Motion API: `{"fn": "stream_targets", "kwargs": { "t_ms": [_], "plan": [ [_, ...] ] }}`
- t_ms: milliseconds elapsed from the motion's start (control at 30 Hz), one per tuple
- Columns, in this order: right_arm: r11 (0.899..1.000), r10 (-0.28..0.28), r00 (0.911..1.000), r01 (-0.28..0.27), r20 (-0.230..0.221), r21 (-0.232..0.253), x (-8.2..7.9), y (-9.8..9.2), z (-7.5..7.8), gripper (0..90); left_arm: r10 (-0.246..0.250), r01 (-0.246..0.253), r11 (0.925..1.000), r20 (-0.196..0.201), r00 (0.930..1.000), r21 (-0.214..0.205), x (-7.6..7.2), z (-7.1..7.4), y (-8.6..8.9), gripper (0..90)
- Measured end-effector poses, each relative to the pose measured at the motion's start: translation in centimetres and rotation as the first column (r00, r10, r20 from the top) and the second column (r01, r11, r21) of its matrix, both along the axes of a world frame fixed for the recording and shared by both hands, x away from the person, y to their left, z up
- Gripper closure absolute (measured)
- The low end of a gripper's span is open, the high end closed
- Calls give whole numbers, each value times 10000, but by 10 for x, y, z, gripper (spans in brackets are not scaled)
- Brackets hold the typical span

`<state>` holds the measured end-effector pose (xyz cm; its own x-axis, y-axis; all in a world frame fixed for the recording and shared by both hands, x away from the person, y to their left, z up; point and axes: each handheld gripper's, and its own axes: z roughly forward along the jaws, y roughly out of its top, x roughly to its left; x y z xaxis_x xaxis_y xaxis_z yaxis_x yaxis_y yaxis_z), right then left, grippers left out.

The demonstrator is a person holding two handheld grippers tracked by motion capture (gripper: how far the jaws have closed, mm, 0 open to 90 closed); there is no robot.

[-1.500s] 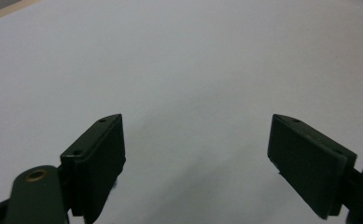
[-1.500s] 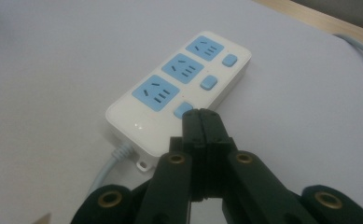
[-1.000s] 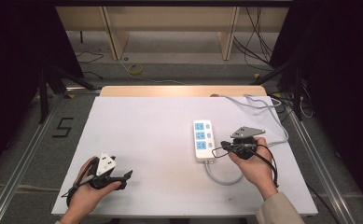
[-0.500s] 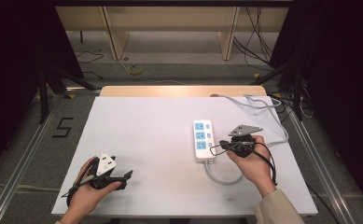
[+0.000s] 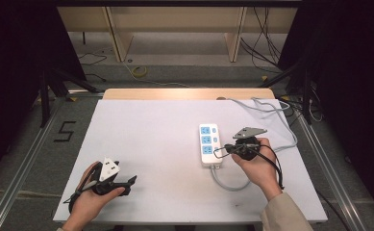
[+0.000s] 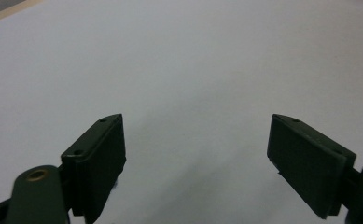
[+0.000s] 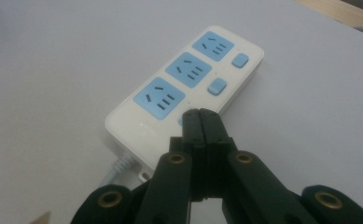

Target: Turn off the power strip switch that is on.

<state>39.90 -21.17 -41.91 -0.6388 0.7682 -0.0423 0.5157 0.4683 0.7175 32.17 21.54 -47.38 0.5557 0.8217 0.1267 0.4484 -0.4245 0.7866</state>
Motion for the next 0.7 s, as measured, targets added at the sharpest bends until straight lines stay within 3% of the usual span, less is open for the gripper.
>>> {"fn": "stream_targets", "kwargs": {
  "t_ms": [700],
  "plan": [
    [9996,77,9996,-84,-263,-257,11,10,2,900,-46,46,10000,0,10000,52,0,0,0,194]
  ]
}}
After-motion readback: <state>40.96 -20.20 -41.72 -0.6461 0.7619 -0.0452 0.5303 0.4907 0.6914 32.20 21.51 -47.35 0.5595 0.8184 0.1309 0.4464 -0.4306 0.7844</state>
